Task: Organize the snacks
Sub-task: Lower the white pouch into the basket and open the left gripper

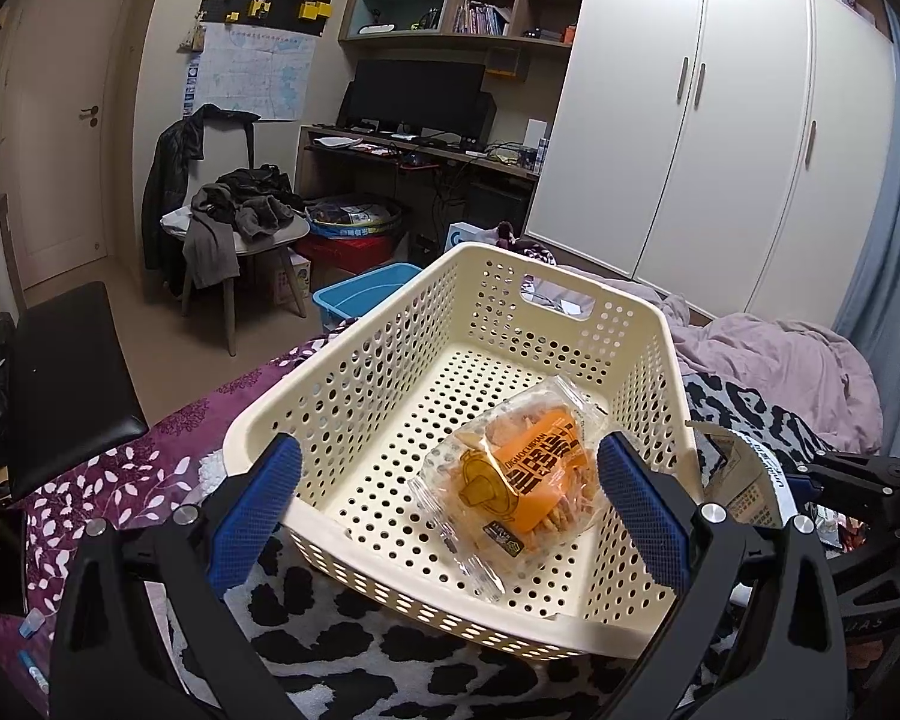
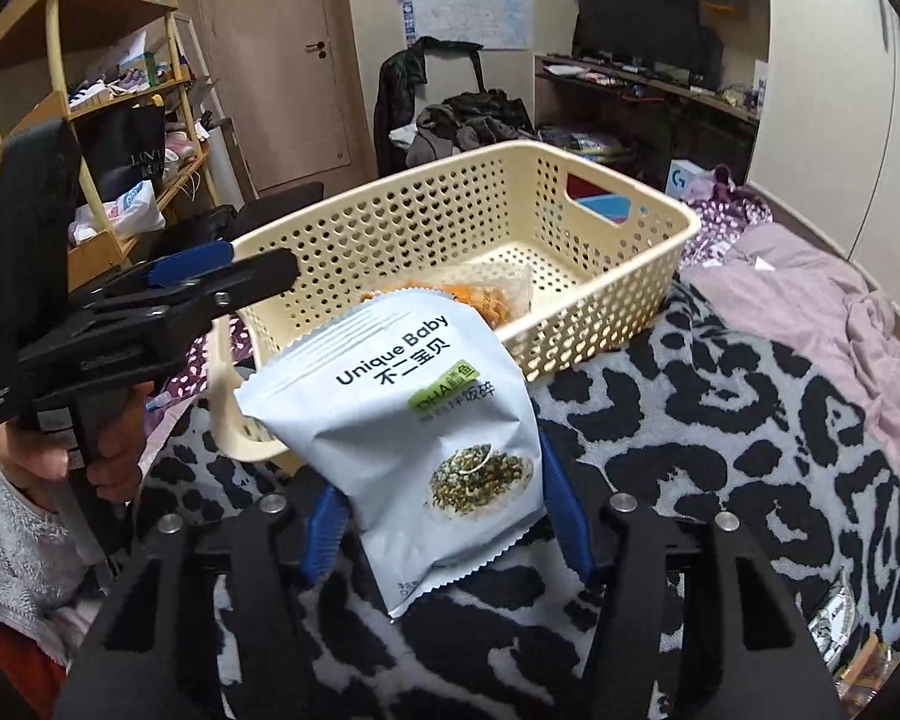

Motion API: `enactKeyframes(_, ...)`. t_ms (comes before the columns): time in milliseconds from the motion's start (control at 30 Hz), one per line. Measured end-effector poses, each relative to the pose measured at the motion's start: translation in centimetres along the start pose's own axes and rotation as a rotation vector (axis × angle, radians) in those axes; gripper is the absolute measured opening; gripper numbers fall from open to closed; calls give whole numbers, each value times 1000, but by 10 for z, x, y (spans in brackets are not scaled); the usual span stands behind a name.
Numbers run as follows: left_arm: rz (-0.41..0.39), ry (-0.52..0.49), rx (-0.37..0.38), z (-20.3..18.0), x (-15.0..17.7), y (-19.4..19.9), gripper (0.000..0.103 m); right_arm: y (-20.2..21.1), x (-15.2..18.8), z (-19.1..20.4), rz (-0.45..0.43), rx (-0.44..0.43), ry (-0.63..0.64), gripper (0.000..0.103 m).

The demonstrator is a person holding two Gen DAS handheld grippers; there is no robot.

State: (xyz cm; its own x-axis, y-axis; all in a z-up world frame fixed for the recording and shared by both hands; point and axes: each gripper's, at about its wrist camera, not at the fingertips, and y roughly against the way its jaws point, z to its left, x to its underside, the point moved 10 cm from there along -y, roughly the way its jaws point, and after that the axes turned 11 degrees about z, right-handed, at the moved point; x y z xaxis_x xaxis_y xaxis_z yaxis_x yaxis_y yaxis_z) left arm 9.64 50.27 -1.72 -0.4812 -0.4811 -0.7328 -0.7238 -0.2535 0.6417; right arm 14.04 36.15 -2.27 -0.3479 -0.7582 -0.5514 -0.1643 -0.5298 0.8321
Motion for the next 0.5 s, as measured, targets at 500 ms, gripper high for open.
enactKeyframes(500, -35, 42, -15, 18, -9, 12, 100, 30, -46, 19, -122, 80, 5, 56)
